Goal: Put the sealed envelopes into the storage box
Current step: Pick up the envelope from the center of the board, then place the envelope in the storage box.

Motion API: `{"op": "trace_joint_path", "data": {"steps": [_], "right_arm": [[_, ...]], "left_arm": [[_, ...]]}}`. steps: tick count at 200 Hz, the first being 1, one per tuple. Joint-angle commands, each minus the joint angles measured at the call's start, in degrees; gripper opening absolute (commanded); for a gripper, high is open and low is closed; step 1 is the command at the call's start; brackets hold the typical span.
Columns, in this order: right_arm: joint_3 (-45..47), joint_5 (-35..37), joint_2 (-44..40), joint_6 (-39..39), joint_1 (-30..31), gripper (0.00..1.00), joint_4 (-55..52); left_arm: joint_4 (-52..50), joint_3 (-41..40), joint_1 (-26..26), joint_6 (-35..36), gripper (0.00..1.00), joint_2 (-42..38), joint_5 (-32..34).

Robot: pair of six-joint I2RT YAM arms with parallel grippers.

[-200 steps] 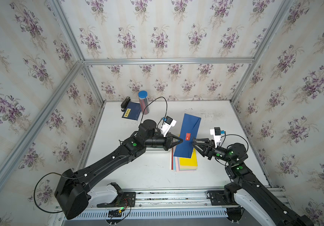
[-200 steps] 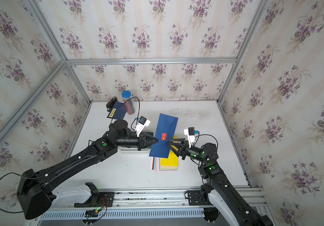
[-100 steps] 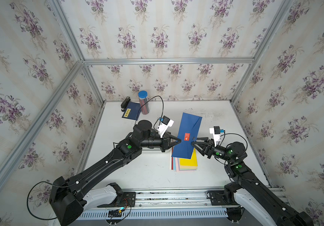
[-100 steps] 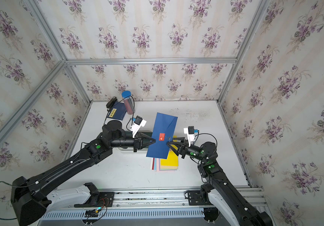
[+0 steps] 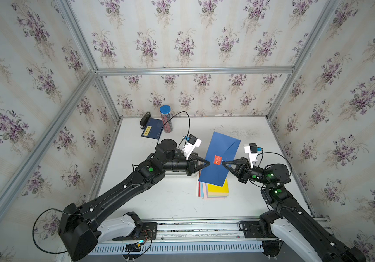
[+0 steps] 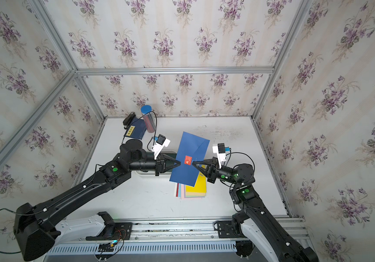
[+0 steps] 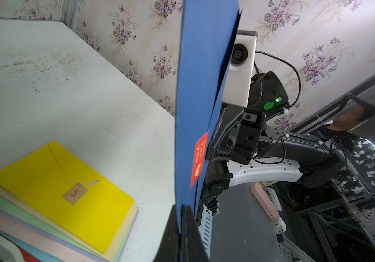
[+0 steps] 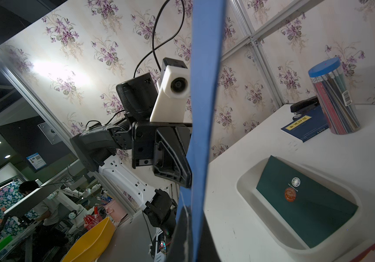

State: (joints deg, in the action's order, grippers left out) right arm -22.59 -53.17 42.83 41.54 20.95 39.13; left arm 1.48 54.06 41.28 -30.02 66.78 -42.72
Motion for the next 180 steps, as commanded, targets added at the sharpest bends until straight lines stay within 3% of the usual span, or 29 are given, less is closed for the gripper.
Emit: {"op": "trace_joint_path", "data": {"steps": [1,6,10,17,26,37,52,101,125,180], "right_arm": [[-3.40,0.45,1.72,-5.30,0.23,0.00,-4.44],[-5.05,0.49,2.62,-7.46,0.38,0.00,-7.44],[-6.59,0.75,3.35,-9.67,0.52,0.00,-10.69],[-9.59,1.68,4.80,-14.45,0.96,0.00,-17.25],[-14.16,4.28,6.93,-22.01,2.33,0.00,-25.97],[-19.85,9.41,10.44,-32.01,4.99,0.00,-36.78],[-28.43,15.77,16.98,-41.85,8.98,0.00,-48.08],[-49.73,34.31,39.51,-66.09,20.38,0.00,-66.49],[-60.65,38.16,48.90,-70.76,21.88,0.00,-72.48],[-81.06,43.96,66.86,-79.94,25.64,0.00,-85.50]], "left_arm": [[-4.40,-0.18,-0.56,0.21,0.36,-0.85,6.26],[-7.83,0.52,-0.67,0.29,0.58,-1.09,9.91],[-11.56,1.63,-0.74,0.53,0.71,-1.17,13.53],[-19.97,3.79,-0.84,1.26,0.82,-1.14,20.86],[-30.80,6.89,-1.34,2.00,0.89,-0.65,30.80],[-41.99,9.68,-3.13,2.05,0.90,-0.19,39.05],[-49.71,10.19,-6.81,3.17,0.91,-2.12,43.07],[-54.27,5.89,-8.94,10.46,0.93,-18.83,54.82],[-55.31,3.03,-9.00,11.57,0.96,-25.11,59.45],[-53.78,-1.44,-8.76,11.97,0.99,-32.98,60.16]]}}
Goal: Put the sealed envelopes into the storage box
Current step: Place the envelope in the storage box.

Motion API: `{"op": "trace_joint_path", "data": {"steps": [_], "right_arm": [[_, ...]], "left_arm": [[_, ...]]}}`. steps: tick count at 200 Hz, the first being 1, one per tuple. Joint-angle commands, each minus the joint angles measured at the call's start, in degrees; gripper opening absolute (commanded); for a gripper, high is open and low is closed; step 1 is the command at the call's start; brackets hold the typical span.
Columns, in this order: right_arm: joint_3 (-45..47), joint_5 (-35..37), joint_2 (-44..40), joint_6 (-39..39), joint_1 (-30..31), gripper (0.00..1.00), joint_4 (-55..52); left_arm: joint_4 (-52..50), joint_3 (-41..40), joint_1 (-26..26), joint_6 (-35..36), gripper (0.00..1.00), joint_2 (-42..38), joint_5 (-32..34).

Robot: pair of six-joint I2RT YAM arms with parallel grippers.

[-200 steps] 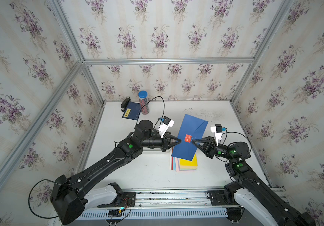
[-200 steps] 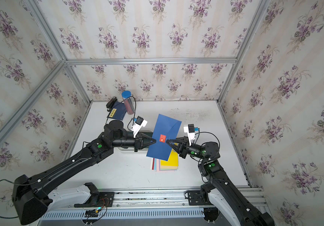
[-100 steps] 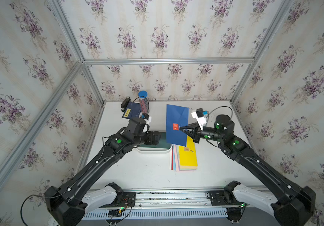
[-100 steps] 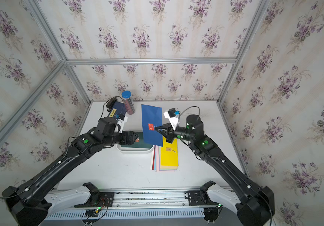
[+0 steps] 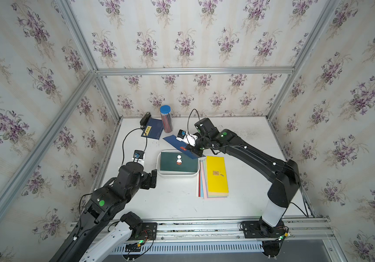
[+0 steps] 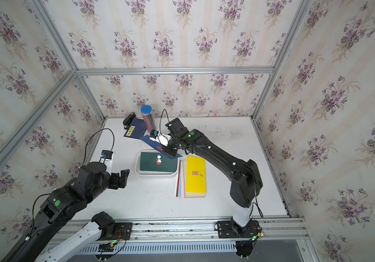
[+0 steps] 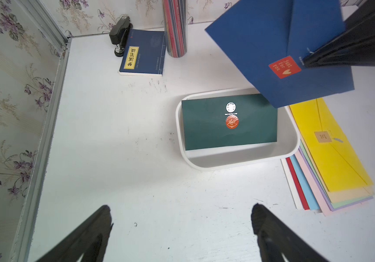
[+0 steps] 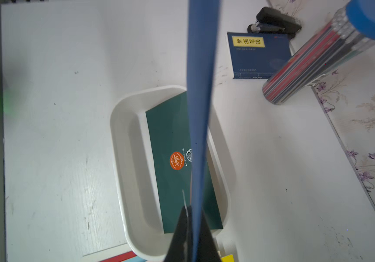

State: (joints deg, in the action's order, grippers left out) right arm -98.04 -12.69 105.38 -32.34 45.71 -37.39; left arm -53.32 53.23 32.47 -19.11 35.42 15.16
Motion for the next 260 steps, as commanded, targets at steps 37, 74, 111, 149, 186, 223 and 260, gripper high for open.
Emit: {"op": "trace_joint_path", "data": {"steps": [37,74,111,149,186,223,260], "right_arm": [[-9.59,2.74,8.76,-9.03,3.04,0.00,-11.17],[-9.85,3.17,11.36,-10.79,4.84,0.00,-12.73],[-8.86,6.63,13.00,-11.93,6.92,0.00,-13.15],[-6.60,7.22,12.91,-12.41,7.61,0.00,-11.67],[-5.66,7.76,13.26,-11.90,8.11,0.10,-10.30],[-4.89,9.75,13.28,-11.05,8.14,0.26,-8.53],[-4.52,11.46,13.57,-10.44,8.15,0.26,-6.65]], "left_arm": [[2.06,-1.28,0.01,1.86,1.00,-1.51,4.03],[2.13,-1.20,0.04,1.92,1.00,-0.29,3.46],[2.48,-1.44,-0.01,2.13,1.00,-1.53,3.14],[2.40,-1.42,0.05,2.09,1.00,-1.63,3.48],[2.30,-1.44,0.05,2.06,1.00,-1.58,3.44],[2.25,-1.38,0.05,2.06,1.00,-1.23,3.47],[2.27,-1.38,0.05,2.06,1.00,-1.32,3.45]]}}
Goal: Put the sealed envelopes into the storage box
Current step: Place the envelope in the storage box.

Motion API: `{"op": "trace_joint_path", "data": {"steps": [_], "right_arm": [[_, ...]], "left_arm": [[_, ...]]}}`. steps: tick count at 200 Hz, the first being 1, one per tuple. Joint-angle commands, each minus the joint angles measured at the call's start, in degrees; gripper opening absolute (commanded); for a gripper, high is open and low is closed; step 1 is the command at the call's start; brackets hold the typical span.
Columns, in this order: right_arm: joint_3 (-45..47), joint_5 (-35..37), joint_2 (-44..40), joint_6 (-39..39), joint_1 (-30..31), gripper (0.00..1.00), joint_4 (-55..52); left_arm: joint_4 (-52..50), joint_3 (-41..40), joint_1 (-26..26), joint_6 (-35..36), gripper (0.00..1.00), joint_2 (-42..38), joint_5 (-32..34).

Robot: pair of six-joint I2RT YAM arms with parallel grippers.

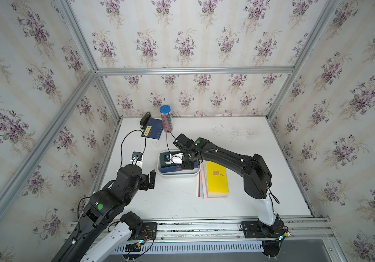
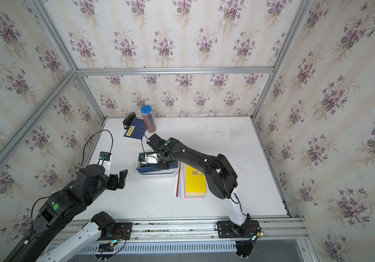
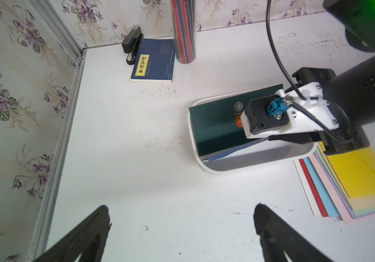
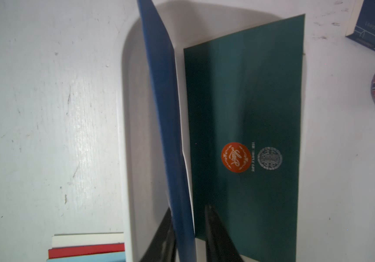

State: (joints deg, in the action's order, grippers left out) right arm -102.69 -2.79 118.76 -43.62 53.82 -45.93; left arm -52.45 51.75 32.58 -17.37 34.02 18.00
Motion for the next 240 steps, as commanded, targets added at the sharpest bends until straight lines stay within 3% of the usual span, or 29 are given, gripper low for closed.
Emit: {"op": "trace_joint_path", "data": {"steps": [1,18,46,104,133,153,178,211,230,240], "right_arm": [[0.13,1.64,0.22,0.96,0.01,0.26,1.98],[-0.43,3.17,1.06,2.00,0.05,0.26,3.39],[-3.15,9.26,3.47,6.22,-0.26,0.35,6.27],[-7.21,10.02,2.52,15.91,-3.73,0.44,10.02],[-4.93,6.31,-2.33,24.59,-7.26,0.44,12.75],[2.96,2.81,-10.33,32.45,-10.33,0.44,19.54],[20.00,-1.35,-24.28,45.41,-15.45,0.47,31.52],[48.01,-12.58,-42.66,66.24,-29.57,0.48,47.95],[61.09,-11.59,-50.98,69.32,-33.31,0.50,51.55],[65.91,-11.26,-54.07,69.26,-34.64,0.51,51.64]], "left_arm": [[1.34,0.11,-0.10,0.31,1.00,0.08,0.62],[1.38,0.03,-0.06,0.30,1.00,0.17,0.55],[1.26,0.08,-0.06,0.31,1.00,0.08,0.68],[1.20,0.11,-0.06,0.23,1.00,-0.09,0.88],[1.22,0.11,-0.08,0.07,1.00,-0.05,0.81],[1.33,0.15,-0.06,-0.01,1.00,0.32,0.29],[1.76,0.33,-0.06,0.27,1.00,1.28,-3.42],[6.41,-0.03,-0.06,-0.37,0.98,4.78,-23.11],[10.15,-1.06,0.28,-4.30,0.92,9.41,-34.45],[12.48,-1.65,1.83,-6.44,0.87,12.56,-37.26]]}}
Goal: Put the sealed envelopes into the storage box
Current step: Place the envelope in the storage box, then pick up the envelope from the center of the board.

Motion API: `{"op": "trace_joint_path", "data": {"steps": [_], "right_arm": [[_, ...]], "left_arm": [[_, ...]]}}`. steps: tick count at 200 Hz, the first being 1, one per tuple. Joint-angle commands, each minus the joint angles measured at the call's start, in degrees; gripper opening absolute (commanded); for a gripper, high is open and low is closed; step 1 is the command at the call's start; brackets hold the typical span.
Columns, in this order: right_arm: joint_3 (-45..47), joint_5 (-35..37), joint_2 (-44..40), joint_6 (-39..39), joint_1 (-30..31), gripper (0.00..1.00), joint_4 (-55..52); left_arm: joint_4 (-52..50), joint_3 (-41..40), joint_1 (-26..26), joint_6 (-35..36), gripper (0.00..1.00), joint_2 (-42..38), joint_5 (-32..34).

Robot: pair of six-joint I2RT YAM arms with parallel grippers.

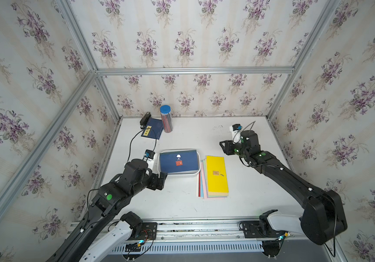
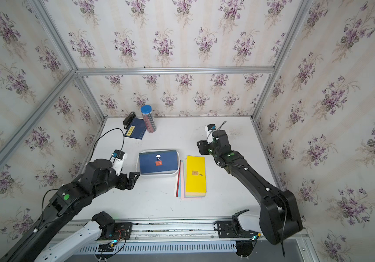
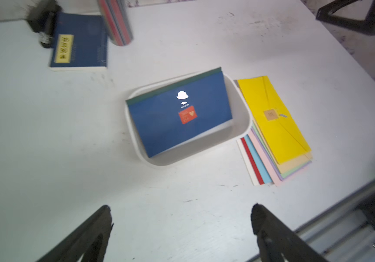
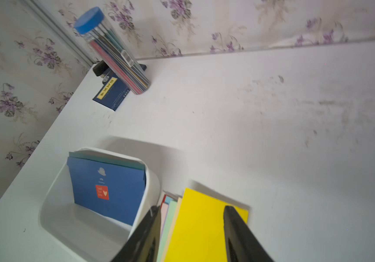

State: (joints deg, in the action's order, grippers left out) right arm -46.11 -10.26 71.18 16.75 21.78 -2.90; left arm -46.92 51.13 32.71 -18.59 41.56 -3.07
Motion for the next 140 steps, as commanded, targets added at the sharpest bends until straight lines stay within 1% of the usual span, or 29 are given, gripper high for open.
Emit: {"op": "trace_joint_path", "data": {"steps": [1,13,26,42,50,54,63,82,109,125,140], "right_arm": [[9.87,-3.75,-6.71,8.90,-2.70,0.51,8.61],[15.06,-4.18,-9.49,9.43,-4.02,0.51,9.15],[19.92,-5.09,-11.51,10.11,-5.44,0.52,10.28],[24.53,-5.94,-13.06,10.95,-6.60,0.52,11.54],[26.07,-6.31,-13.31,11.34,-6.75,0.53,12.23],[26.71,-6.56,-13.30,11.53,-6.75,0.53,12.50],[27.57,-6.67,-12.89,12.14,-6.82,0.53,12.65],[28.63,-7.81,-11.40,12.40,-6.91,0.53,13.31],[30.02,-8.46,-10.09,12.35,-6.99,0.53,14.16],[30.59,-8.25,-9.88,12.05,-7.10,0.53,14.10],[30.90,-8.63,-9.83,12.08,-7.18,0.53,14.58]], "left_arm": [[7.20,-0.95,1.85,-5.40,0.87,5.46,-16.23],[10.33,-1.03,6.32,-7.31,0.82,9.20,-14.52],[13.31,-0.02,11.40,-8.70,0.72,13.97,-10.83],[15.98,2.91,16.14,-9.61,0.60,21.86,-9.15],[16.34,5.18,17.80,-9.68,0.56,26.34,-8.54],[16.50,6.41,18.45,-9.70,0.50,28.60,-8.45],[16.83,9.00,19.54,-9.85,0.41,33.81,-8.51],[16.61,15.37,21.69,-10.19,0.24,45.09,-8.12],[13.39,25.04,23.68,-10.42,0.16,57.71,-5.28],[11.55,29.26,23.98,-10.43,0.12,63.43,-3.88],[9.37,32.33,24.02,-11.05,0.10,67.49,-1.66]]}}
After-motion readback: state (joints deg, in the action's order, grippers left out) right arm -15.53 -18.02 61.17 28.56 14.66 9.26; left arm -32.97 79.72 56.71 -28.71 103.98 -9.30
